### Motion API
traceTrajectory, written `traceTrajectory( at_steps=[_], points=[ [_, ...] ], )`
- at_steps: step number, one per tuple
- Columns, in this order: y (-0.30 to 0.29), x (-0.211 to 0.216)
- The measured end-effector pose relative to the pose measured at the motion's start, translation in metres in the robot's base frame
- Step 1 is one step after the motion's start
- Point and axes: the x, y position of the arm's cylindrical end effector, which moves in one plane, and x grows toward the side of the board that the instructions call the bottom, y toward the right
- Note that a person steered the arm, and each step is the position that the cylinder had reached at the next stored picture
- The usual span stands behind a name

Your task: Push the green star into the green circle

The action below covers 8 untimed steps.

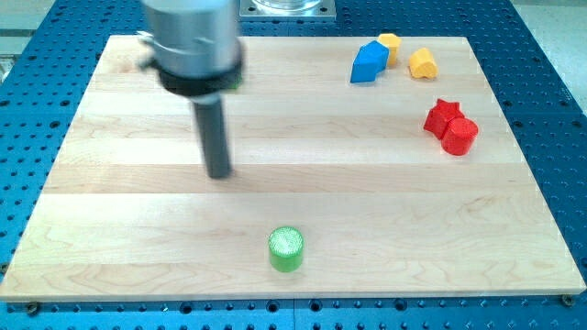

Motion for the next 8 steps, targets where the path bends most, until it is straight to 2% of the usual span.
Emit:
traceTrajectory(
  at_steps=[1, 2, 3, 4, 5, 6, 7, 8],
  points=[
    [-0.039, -0.076],
    [-0.042, -0.147],
    [-0.043, -0.192],
    [-0.028, -0.212],
    [0.024, -0.212],
    [0.035, -0.189],
    [0.036, -0.143],
    [0.052, -0.076]
  ],
)
